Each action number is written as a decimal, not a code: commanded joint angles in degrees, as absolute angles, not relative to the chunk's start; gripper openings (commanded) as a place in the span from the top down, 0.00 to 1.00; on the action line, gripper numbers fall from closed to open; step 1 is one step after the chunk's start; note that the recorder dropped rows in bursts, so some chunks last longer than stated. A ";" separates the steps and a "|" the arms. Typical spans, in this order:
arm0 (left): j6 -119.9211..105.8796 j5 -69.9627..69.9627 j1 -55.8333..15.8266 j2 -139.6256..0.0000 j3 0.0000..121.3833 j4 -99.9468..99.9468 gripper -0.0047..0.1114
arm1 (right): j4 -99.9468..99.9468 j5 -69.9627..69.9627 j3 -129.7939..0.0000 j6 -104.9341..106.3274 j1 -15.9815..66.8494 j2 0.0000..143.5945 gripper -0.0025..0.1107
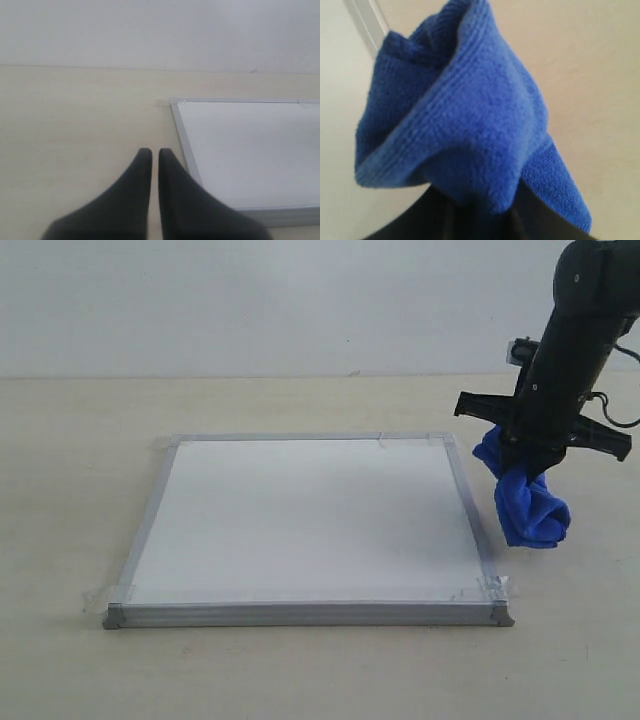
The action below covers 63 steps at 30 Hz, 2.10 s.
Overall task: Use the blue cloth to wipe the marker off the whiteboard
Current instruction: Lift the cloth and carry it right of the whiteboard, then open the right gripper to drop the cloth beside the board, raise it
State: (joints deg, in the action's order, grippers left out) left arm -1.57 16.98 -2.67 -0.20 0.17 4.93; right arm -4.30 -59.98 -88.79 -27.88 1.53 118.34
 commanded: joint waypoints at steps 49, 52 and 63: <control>-1.75 16.76 -2.51 0.00 0.00 4.85 0.92 | -9.78 -69.96 -87.84 3.99 1.19 89.26 0.98; -1.75 16.76 -2.51 0.00 0.00 4.85 0.92 | -10.31 -69.96 -83.74 5.56 1.19 84.00 0.98; -1.75 16.76 -2.51 0.00 0.00 4.85 0.92 | -11.33 -53.05 -57.70 6.99 1.19 56.44 0.98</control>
State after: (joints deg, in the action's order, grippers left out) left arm -1.57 16.98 -2.67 -0.20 0.17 4.93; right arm -10.98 -58.35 -62.90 6.50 1.31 62.85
